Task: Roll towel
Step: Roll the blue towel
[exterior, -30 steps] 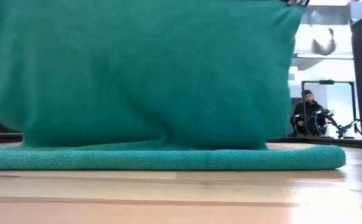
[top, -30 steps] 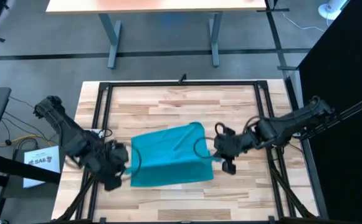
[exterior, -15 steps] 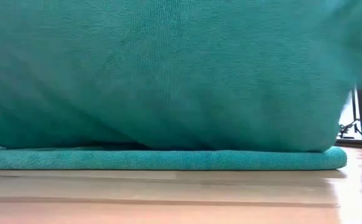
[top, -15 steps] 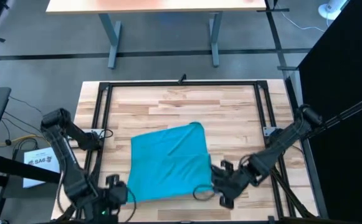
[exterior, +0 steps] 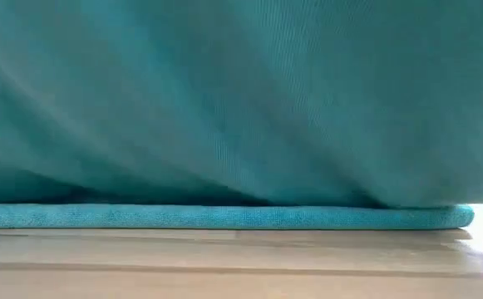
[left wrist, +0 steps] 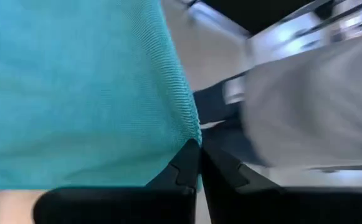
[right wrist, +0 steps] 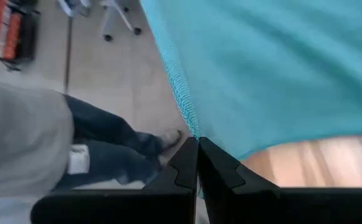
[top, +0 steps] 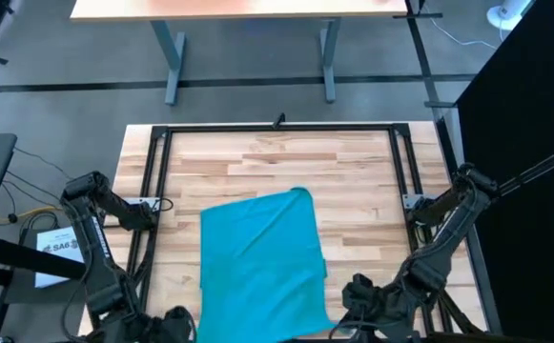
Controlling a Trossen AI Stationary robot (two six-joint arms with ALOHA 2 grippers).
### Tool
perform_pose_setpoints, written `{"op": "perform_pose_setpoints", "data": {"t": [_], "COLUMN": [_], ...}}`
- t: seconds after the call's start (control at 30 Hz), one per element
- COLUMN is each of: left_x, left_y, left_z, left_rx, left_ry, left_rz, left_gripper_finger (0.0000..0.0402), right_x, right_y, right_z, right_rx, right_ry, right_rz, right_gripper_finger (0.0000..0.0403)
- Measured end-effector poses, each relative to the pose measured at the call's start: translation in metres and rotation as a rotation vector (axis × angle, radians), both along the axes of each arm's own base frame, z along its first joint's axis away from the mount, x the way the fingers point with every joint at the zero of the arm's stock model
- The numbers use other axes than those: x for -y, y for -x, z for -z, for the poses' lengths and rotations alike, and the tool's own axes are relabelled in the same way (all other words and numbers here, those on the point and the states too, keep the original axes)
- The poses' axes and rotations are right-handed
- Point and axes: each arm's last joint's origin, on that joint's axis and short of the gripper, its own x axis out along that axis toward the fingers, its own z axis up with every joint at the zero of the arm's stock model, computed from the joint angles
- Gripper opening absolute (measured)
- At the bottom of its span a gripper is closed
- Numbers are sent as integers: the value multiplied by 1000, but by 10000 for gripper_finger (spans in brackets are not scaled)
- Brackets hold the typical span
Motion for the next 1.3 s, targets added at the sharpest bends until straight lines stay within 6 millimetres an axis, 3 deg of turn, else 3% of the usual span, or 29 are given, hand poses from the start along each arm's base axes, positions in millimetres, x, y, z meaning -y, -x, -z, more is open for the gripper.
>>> {"op": "perform_pose_setpoints", "data": {"t": [0.13, 0.3, 0.5, 0.8, 0.93, 1.13, 1.3], "left_x": [3, 3, -6, -39, -65, -116, -157], "left_y": [2, 2, 0, -15, -16, 5, 36], "left_z": [-26, -44, -54, -33, -32, -50, -47], "left_rx": [47, 55, 97, -16, -45, -109, -180], "left_ry": [89, 146, 60, -254, -411, -543, -453], "left_rz": [-17, -30, -92, -204, -236, -282, -285], "left_gripper_finger": [0, 0, 0, 0, 0, 0, 0], "right_x": [-7, -16, -5, 47, 78, 122, 153], "right_y": [5, 16, 22, -6, -25, -54, -71], "right_z": [-16, -30, -39, -33, -29, -29, -29], "right_rx": [47, 70, 55, -73, -132, -189, -206], "right_ry": [-17, -28, 119, 373, 467, 461, 421], "right_rz": [-47, -94, -8, 117, 153, 141, 168], "right_gripper_finger": [0, 0, 0, 0, 0, 0, 0]}}
